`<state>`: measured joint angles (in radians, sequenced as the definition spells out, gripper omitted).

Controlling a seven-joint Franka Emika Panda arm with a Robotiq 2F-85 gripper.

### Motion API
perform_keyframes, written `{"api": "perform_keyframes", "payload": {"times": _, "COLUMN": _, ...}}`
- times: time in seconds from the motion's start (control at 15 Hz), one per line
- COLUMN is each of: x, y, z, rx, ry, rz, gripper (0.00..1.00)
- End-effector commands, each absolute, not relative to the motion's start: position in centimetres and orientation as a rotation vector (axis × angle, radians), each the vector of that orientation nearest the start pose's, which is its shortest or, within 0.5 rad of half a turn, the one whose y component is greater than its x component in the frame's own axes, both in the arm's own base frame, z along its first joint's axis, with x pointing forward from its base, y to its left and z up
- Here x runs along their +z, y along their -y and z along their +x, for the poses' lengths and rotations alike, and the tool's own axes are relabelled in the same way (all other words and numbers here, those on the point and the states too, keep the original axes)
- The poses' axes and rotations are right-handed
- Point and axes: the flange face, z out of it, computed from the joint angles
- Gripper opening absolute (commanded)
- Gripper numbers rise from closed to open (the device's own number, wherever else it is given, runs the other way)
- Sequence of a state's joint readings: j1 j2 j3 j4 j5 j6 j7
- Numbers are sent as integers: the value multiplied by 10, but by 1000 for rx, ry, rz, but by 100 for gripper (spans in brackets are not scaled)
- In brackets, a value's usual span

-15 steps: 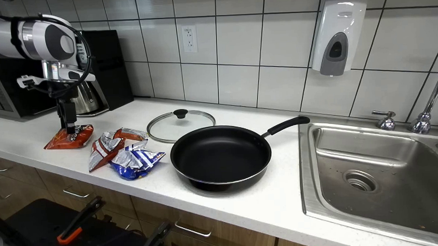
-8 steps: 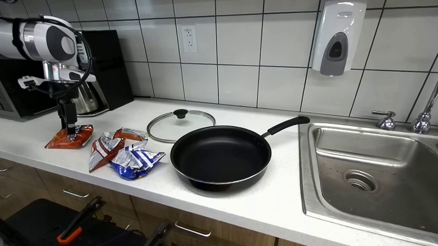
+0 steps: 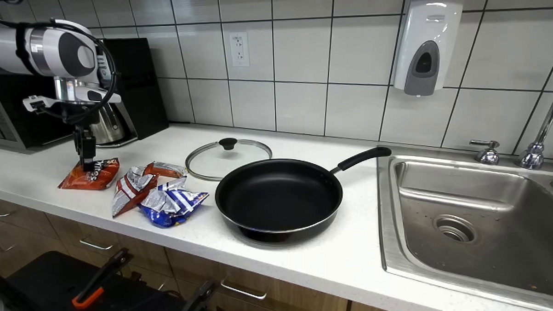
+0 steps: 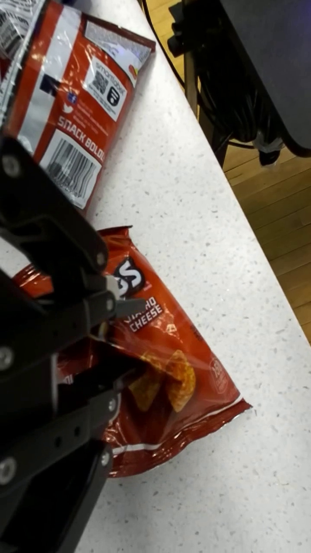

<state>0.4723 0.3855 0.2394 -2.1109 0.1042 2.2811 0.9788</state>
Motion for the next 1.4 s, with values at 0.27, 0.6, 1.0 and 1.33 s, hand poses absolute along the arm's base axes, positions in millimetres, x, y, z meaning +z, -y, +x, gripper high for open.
{"api": "perform_keyframes", "payload": {"times": 0.27, "x": 227, "y": -370, "z": 427, "rx": 386, "ry": -529, "rz": -3116, "gripper": 0}}
{"api": "perform_keyframes", "payload": {"times": 0.6, "x": 254, "y": -371, "z": 432, "rx": 312, "ry": -498, "rz": -3122, "gripper": 0}}
{"api": "perform_keyframes", "payload": {"times": 1.0, "x": 285, "y": -360, "z": 436, "rx": 206, "ry": -471, "rz": -3136, "gripper": 0}}
{"api": "perform_keyframes", "payload": {"times": 1.33, "x": 312, "y": -334, "z": 435, "rx": 129, "ry": -503, "rz": -3146, "gripper": 0}}
